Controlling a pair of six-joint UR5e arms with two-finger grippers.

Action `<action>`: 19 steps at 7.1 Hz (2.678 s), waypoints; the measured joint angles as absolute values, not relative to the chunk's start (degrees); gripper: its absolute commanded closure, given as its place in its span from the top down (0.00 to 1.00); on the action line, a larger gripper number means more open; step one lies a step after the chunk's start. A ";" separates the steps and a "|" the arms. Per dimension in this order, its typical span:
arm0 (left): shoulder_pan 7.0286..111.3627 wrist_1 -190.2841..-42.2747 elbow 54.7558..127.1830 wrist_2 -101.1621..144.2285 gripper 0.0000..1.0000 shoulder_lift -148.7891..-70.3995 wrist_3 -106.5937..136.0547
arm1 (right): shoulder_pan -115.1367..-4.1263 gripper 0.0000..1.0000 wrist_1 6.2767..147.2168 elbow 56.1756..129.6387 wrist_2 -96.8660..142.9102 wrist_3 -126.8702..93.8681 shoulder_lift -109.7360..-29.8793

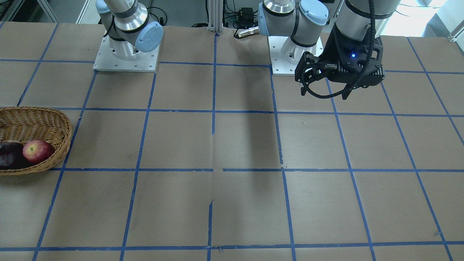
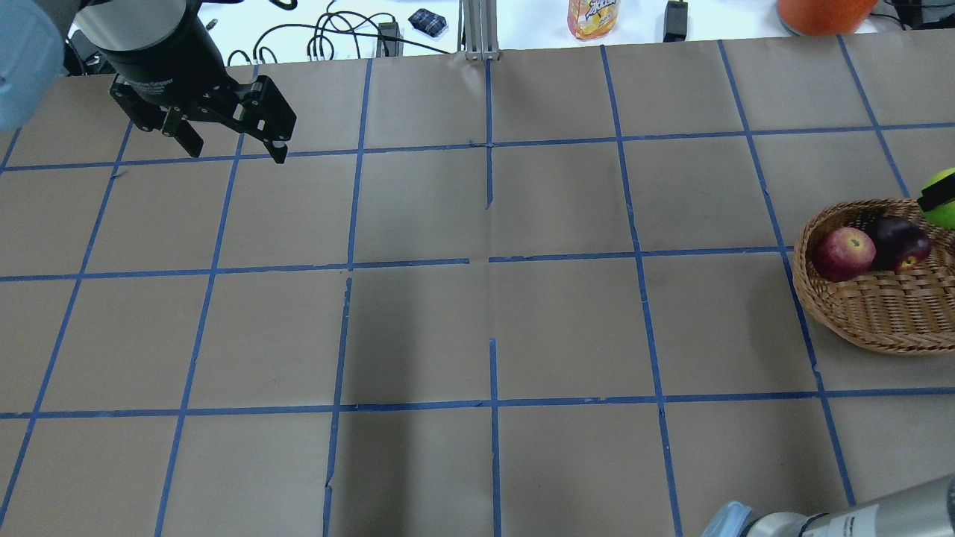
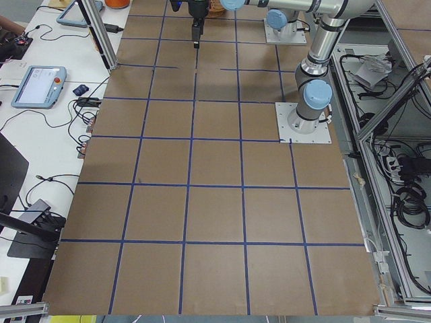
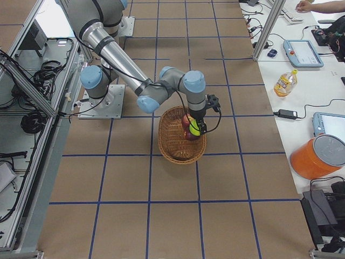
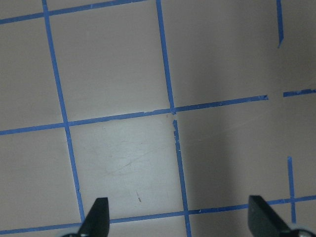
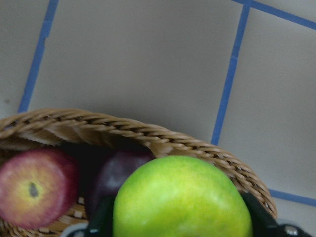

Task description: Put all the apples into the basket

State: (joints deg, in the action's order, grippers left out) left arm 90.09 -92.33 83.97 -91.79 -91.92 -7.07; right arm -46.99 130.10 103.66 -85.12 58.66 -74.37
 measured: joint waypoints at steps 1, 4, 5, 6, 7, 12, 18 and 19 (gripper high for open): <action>90.09 -92.25 84.24 -91.81 1.00 -91.83 -7.05 | -44.47 0.99 130.89 104.93 -84.23 61.58 -73.56; 90.09 -92.12 84.36 -91.76 1.00 -91.76 -7.01 | -43.01 1.00 131.61 106.00 -83.86 68.21 -73.59; 90.09 -92.11 84.32 -91.76 1.00 -91.76 -6.97 | -43.10 1.00 130.28 105.52 -83.87 69.26 -74.67; 90.09 -92.11 84.30 -91.76 1.00 -91.76 -6.95 | -43.54 1.00 126.68 104.50 -83.93 69.31 -76.92; 90.09 -92.11 84.26 -91.76 1.00 -91.75 -6.95 | -44.66 1.00 120.78 102.29 -84.18 68.25 -79.99; 90.09 -92.11 84.21 -91.76 1.00 -91.76 -6.94 | -63.48 1.00 87.25 89.17 -85.49 31.38 -91.65; 90.09 -92.11 84.34 -91.76 1.00 -91.76 -6.94 | -91.04 1.00 86.47 88.75 -88.47 -9.31 -92.90; 90.09 -92.11 84.35 -91.76 1.00 -91.76 -6.94 | -91.28 1.00 86.43 88.76 -88.51 -9.54 -92.90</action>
